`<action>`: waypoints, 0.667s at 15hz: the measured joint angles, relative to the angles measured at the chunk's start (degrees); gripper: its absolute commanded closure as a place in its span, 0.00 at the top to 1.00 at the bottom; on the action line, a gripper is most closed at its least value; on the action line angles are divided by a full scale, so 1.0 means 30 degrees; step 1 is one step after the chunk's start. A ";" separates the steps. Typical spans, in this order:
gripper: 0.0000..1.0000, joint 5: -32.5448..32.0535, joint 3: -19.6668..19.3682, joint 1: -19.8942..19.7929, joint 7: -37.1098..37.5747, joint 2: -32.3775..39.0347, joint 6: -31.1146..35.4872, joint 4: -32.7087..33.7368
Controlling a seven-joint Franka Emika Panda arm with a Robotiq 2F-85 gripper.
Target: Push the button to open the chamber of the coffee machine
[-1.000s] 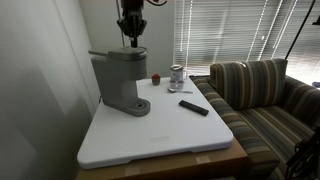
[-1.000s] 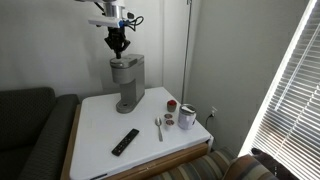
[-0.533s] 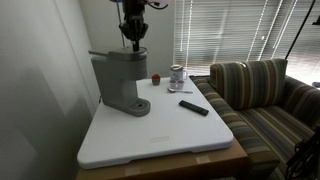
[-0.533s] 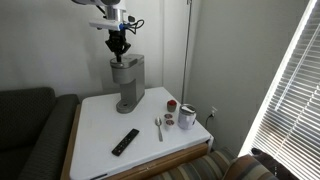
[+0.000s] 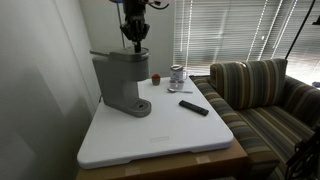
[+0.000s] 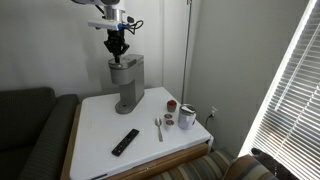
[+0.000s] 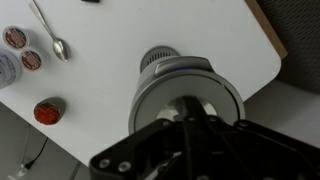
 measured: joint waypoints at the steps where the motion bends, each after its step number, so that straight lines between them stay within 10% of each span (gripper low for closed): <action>1: 0.00 0.0009 0.0001 -0.0002 -0.0047 -0.0002 -0.0690 0.0128; 10: 0.00 0.0137 -0.0002 -0.0002 -0.0155 0.0730 -0.6026 0.2002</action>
